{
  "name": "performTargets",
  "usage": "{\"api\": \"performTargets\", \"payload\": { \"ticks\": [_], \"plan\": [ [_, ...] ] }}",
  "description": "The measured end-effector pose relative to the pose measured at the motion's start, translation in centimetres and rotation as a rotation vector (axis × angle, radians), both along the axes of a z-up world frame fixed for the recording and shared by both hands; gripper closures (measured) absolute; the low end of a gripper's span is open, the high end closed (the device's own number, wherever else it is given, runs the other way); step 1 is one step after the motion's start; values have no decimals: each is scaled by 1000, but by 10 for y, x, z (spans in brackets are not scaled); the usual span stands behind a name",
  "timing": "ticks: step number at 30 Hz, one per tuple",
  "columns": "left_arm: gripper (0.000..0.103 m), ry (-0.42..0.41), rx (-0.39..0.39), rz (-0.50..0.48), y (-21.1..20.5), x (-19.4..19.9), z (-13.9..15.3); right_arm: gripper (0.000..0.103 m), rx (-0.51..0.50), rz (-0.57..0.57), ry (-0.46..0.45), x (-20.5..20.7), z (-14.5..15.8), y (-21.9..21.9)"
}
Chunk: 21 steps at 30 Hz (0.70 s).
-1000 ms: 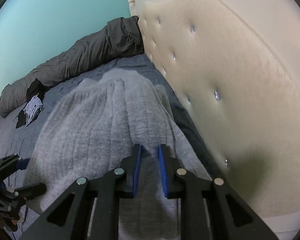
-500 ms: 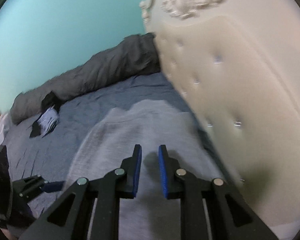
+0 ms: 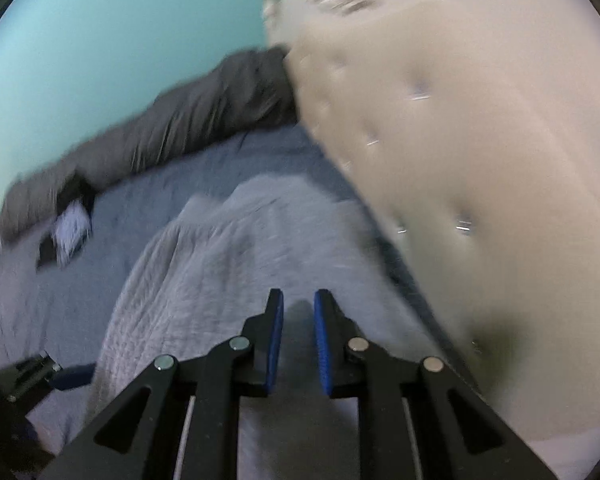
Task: Fold clothes
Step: 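Lower the sweatshirt onto the stack and open the left tool while the right tool presses it, then release the sweatshirt with the right tool and lift both tools away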
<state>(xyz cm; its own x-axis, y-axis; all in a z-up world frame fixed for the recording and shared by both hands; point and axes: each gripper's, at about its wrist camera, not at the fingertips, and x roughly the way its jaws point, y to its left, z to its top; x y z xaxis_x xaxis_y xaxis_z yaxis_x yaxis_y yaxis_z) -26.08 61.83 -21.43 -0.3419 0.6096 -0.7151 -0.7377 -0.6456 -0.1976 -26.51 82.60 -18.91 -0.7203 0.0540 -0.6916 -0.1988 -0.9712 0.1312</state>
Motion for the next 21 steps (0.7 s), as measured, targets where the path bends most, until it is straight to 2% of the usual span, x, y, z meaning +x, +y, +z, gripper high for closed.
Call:
{"api": "performTargets", "payload": {
  "ticks": [3, 8, 11, 13, 16, 21],
  "plan": [
    [31, -1, -6, 8, -3, 0, -1, 90, 38, -37, 19, 25, 0, 11],
    [31, -8, -22, 15, -3, 3, -2, 90, 25, -72, -28, 28, -30, 20],
    [31, -5, -37, 12, -3, 5, -2, 90, 2, -96, -27, 28, -39, 26],
    [31, -6, -41, 12, -4, 4, -2, 89, -18, -97, -29, 31, -37, 30],
    [31, 3, -41, 24, -8, 4, -3, 89, 5, -98, 49, 50, -17, 28],
    [31, -30, -26, 41, -17, 6, -7, 89, 46, -98, 2, 60, -27, 26]
  ]
}}
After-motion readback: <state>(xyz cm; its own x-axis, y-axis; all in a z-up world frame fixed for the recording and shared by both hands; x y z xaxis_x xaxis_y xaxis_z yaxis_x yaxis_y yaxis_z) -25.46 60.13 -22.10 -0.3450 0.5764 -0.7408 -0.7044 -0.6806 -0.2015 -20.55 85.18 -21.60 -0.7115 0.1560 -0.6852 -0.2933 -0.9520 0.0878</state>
